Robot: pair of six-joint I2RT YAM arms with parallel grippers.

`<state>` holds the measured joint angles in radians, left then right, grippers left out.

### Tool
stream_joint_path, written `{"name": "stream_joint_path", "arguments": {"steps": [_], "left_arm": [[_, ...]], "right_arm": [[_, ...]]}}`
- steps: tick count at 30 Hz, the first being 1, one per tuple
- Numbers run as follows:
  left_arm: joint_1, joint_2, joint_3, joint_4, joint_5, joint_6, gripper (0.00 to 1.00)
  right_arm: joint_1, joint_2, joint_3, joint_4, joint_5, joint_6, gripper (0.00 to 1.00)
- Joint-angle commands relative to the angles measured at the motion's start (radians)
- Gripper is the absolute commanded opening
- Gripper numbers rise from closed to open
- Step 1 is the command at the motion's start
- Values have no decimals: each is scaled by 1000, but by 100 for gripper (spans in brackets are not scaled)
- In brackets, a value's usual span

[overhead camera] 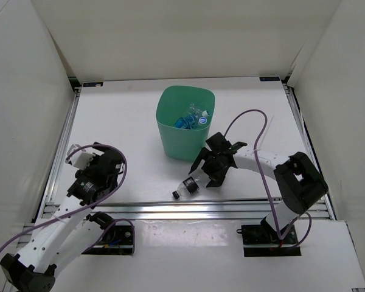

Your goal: Put the plastic bottles in the bin

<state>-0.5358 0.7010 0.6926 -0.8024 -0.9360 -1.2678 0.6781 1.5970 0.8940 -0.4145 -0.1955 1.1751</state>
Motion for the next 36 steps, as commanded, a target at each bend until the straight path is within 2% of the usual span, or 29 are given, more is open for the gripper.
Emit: {"name": "stream_joint_path", "arguments": {"steps": [1, 3, 4, 8, 14, 17, 19, 23, 25, 27, 28, 29, 32, 36], "left_arm": [[5, -46, -7, -86, -38, -79, 100], [5, -73, -7, -95, -47, -88, 100], [5, -74, -7, -95, -56, -88, 100], [5, -92, -7, -127, -57, -97, 100], [5, -101, -30, -138, -57, -117, 100], [5, -101, -30, -138, -57, -128, 100], [5, -101, -30, -138, -57, -128, 100], [5, -101, -30, -147, -57, -137, 100], [5, -110, -30, -156, -57, -137, 100], [5, -110, -30, -156, -57, -148, 100], [5, -110, -30, -167, -57, -148, 100], [5, -110, -30, -176, -57, -157, 100], [5, -120, -30, -176, -66, -157, 100], [5, -129, -50, -176, -66, -168, 100]], "right_arm": [[11, 17, 45, 45, -33, 1, 97], [20, 52, 55, 45, -44, 1, 94], [20, 52, 56, 45, -53, 1, 88], [20, 83, 56, 45, -96, 11, 75], [29, 83, 56, 34, -119, 32, 72], [29, 83, 66, 14, -119, 32, 64], [29, 83, 77, 3, -119, 32, 62], [29, 83, 95, -15, -119, 23, 48], [18, 83, 105, -44, -119, 14, 45], [9, 63, 129, -102, -128, 4, 49], [9, 63, 155, -130, -114, -11, 55], [0, 38, 172, -206, -70, -23, 74], [-9, -11, 253, -363, 14, -23, 100], [-9, -97, 304, -448, 50, 69, 100]]}}
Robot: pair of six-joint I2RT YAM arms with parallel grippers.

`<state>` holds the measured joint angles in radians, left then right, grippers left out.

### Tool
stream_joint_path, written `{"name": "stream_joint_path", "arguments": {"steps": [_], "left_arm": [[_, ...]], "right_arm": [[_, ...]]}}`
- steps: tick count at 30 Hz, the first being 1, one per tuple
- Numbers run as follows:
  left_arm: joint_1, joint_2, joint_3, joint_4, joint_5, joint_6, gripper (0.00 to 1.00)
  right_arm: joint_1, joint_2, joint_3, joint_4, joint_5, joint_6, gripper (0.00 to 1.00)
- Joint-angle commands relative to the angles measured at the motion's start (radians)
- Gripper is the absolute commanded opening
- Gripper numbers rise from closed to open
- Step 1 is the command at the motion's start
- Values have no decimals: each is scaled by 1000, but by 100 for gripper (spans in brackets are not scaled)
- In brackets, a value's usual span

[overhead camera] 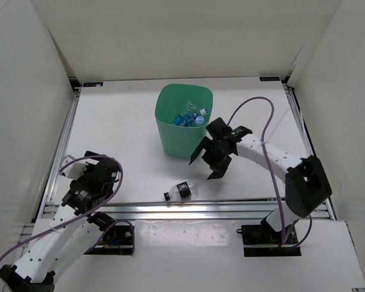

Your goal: Put the plastic bottles in the bin

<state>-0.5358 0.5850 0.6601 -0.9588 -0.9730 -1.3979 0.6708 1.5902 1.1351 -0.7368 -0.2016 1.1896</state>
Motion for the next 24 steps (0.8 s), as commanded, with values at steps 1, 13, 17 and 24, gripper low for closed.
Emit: {"name": "stream_joint_path", "arguments": {"steps": [1, 13, 17, 24], "left_arm": [[5, -13, -17, -20, -29, -49, 100], [5, -13, -17, -31, -20, -49, 100], [5, -22, -8, -52, -29, -61, 100], [5, -63, -8, -141, -39, -119, 100]], "right_arm": [[-2, -111, 63, -136, 27, 114, 100], [154, 39, 136, -168, -102, 398, 100], [173, 89, 121, -168, -108, 419, 100], [191, 166, 32, -78, -154, 429, 95]]}}
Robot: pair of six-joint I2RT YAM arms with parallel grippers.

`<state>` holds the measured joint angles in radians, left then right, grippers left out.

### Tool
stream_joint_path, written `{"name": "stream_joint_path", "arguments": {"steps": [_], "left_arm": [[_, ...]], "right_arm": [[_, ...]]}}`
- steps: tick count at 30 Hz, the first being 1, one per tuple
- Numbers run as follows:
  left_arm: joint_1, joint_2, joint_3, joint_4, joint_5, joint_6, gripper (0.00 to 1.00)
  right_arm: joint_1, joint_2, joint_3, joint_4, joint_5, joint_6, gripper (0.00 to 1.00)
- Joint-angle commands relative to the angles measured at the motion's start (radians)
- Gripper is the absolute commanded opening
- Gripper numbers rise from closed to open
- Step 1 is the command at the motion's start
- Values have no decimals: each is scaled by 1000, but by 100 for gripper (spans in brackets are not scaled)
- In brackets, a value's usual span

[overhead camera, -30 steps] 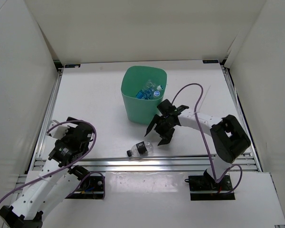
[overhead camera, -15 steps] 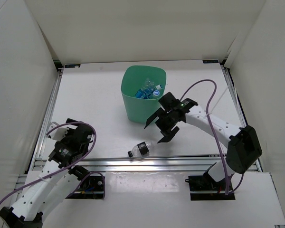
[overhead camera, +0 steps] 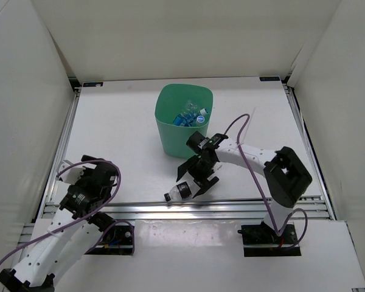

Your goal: Put the plastic bottles in the bin

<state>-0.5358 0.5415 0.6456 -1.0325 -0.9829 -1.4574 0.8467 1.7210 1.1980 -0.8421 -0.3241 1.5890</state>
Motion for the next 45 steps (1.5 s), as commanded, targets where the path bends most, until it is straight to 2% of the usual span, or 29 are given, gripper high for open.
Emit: {"name": "stream_joint_path", "arguments": {"steps": [1, 4, 8, 10, 19, 22, 24, 28, 31, 34, 35, 38, 39, 40, 42, 45], "left_arm": [[5, -31, 6, -78, -30, -69, 100], [5, -41, 15, -127, -39, -90, 100], [5, -90, 25, -196, -59, -110, 100], [5, -106, 34, -222, -59, -110, 100], [5, -176, 3, -262, -49, -150, 100], [5, -186, 3, -250, -49, -159, 100], [5, -175, 3, -238, -49, -159, 100], [5, -141, 3, -196, -59, -137, 100], [5, -120, 12, -167, -69, -112, 100], [5, -110, 12, -156, -69, -103, 100], [5, -110, 12, -143, -69, -94, 100], [5, -92, 22, -124, -69, -75, 100], [5, -92, 31, -124, -69, -75, 100], [5, -80, 31, -115, -69, -66, 100], [5, -64, 40, -115, -69, -57, 100], [5, -38, 49, -78, -69, -20, 100]], "right_arm": [[15, 44, -31, 40, -44, 29, 93], [38, 80, -31, 61, -55, 29, 87], [60, 140, -18, 84, -55, 39, 86], [69, 161, -18, 110, -64, 39, 80], [49, 97, -80, 144, -73, 37, 31], [29, 49, -57, 89, -73, 5, 18], [20, -12, 9, 31, -73, -14, 17], [-37, -159, 161, -101, -125, -75, 5], [-66, -248, 308, -133, -87, -75, 2], [-127, -258, 447, -143, -56, -141, 2], [-147, -258, 547, -132, -44, -164, 2], [-222, -164, 720, -89, 5, -332, 2], [-248, -131, 858, -89, 26, -383, 2], [-248, -70, 914, -89, 93, -477, 3], [-271, -2, 975, -24, 126, -576, 8], [-282, 43, 965, 20, 147, -757, 14]]}}
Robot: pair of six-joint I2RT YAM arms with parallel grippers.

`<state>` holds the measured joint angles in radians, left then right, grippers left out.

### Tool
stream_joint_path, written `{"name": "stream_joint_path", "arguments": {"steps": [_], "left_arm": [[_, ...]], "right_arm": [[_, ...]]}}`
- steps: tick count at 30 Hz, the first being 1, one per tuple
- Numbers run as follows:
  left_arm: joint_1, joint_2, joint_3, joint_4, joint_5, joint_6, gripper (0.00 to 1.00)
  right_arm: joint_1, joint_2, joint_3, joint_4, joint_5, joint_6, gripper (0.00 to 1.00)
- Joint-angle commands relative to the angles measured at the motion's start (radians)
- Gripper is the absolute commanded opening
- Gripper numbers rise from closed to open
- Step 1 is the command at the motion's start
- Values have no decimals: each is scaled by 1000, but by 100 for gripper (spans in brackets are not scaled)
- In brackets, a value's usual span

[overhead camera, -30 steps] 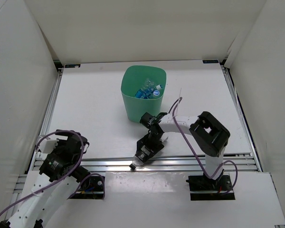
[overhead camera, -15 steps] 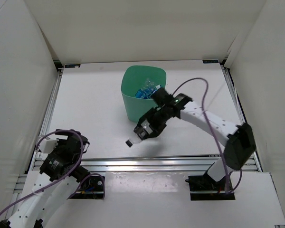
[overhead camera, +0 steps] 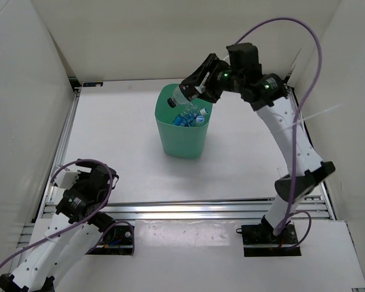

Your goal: Put the plastic bottles in the bin

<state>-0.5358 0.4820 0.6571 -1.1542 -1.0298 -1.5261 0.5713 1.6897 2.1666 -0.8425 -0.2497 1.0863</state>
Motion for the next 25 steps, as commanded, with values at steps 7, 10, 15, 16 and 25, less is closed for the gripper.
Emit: {"name": "stream_joint_path", "arguments": {"steps": [7, 10, 15, 16, 25], "left_arm": [[5, 105, 107, 123, -4, 187, 100], [5, 138, 131, 137, -4, 227, 100], [5, 158, 151, 188, -4, 280, 100], [5, 171, 151, 198, -4, 308, 100], [5, 314, 242, 168, -174, 509, 100]], "right_arm": [[-30, 137, 65, -12, 182, -536, 100], [-96, 81, 87, -12, 4, -615, 100], [-295, -57, 21, 23, -379, -687, 100], [-351, -73, 21, 23, -423, -698, 100], [-522, -217, -123, -88, -271, -709, 100]]}}
